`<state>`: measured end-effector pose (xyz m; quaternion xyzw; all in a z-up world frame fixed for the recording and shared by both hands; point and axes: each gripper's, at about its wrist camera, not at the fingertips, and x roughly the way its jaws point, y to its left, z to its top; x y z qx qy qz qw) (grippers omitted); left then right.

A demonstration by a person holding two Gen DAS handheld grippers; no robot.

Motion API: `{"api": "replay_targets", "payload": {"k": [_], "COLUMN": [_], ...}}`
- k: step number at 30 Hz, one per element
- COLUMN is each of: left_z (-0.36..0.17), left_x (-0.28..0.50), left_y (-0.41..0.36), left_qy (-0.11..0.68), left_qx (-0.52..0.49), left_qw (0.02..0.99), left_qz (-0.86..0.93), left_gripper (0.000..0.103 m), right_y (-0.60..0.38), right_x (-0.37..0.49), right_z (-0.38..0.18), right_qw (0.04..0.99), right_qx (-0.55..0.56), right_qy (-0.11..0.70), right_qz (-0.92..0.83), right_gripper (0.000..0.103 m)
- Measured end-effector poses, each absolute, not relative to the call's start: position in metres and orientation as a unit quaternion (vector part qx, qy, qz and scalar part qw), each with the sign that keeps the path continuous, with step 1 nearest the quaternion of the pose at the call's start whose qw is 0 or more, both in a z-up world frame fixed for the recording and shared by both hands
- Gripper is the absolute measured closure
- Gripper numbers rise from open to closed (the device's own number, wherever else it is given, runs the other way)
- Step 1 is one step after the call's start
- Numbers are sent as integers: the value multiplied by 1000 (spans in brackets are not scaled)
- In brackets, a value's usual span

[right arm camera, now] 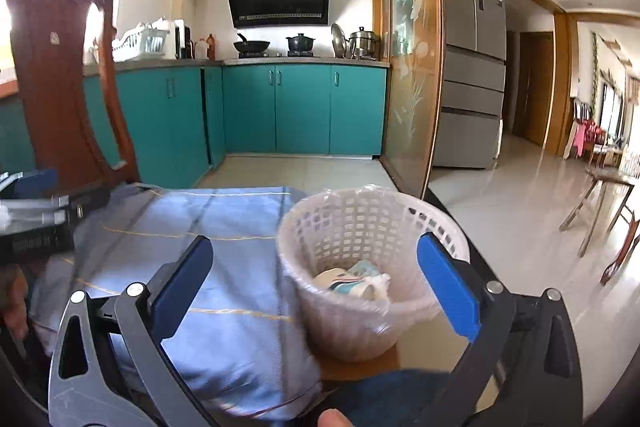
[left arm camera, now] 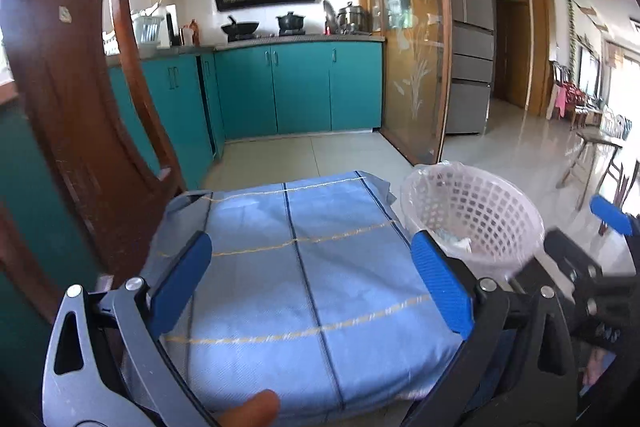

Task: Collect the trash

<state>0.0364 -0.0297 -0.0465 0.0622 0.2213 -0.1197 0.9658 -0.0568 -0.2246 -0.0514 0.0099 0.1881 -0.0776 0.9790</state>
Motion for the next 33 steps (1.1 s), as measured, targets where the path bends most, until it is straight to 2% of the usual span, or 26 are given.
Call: {"api": "replay_targets", "payload": {"k": [10,33], "left_z": [-22,-20], "left_x": [-10,-31], "left_y": [3,3], "left_qy": [181,168], "left_qx": [45,55], "left_qw": [976,977], "left_qz": [-109,-117], "left_gripper": [3,3], "right_y": [-189,-183], "right_x": [-98,-113], "right_z": [-31,-24], "right_qw": [982,982], "right_qx": [-47,-49], "right_qy": [152,140], "right_qz": [-103,-116], "right_gripper": [3,3]}}
